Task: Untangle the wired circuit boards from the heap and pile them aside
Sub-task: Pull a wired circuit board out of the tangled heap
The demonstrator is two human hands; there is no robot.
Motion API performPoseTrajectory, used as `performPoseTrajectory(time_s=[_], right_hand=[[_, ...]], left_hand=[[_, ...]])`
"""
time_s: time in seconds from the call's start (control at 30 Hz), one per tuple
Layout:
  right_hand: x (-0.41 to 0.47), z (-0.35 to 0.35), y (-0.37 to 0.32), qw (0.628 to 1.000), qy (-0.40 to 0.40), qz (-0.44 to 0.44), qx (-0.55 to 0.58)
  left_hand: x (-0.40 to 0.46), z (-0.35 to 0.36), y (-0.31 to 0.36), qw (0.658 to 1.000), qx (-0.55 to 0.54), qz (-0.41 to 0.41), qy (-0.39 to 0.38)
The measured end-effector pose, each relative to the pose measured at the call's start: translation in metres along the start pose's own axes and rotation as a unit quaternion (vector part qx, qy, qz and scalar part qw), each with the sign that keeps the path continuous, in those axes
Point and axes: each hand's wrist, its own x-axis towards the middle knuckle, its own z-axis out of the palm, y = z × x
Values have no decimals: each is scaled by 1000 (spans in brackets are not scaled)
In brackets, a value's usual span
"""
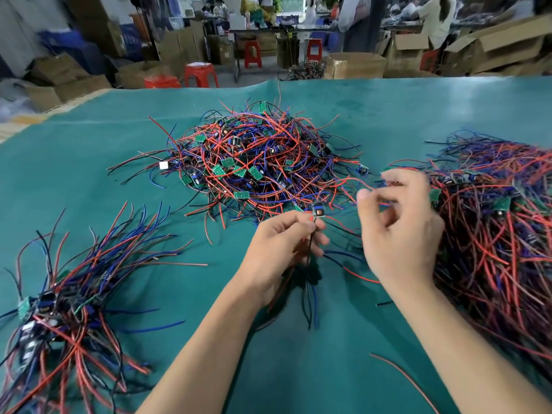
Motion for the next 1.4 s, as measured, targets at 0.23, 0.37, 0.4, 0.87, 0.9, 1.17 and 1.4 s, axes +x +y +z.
performPoseTrajectory(time_s=[0.23, 0.37, 0.4, 0.87, 0.9, 1.17, 1.4], right_hand=[[-13, 9, -3, 985, -162, 35, -40], [-13, 8, -11, 954, -247, 116, 126], [-13, 9, -12, 943, -264, 124, 160], [12, 1, 21, 970, -126, 143, 153], [15, -2, 23, 971, -105, 148, 154], [48, -44, 24, 968, 95, 191, 132], [25, 19, -84, 945, -169, 158, 231]], left_hand=[[3, -3, 2, 995, -83, 19, 52], [0, 1, 2, 998, -10, 46, 37], [-1, 2, 1, 998, 9, 50, 31], [-4, 6, -1, 989, 109, 15, -96], [-4, 6, -1, 988, 113, 11, -103], [-3, 5, -4, 987, 114, -16, -109], [-3, 6, -8, 982, 160, 0, -99]])
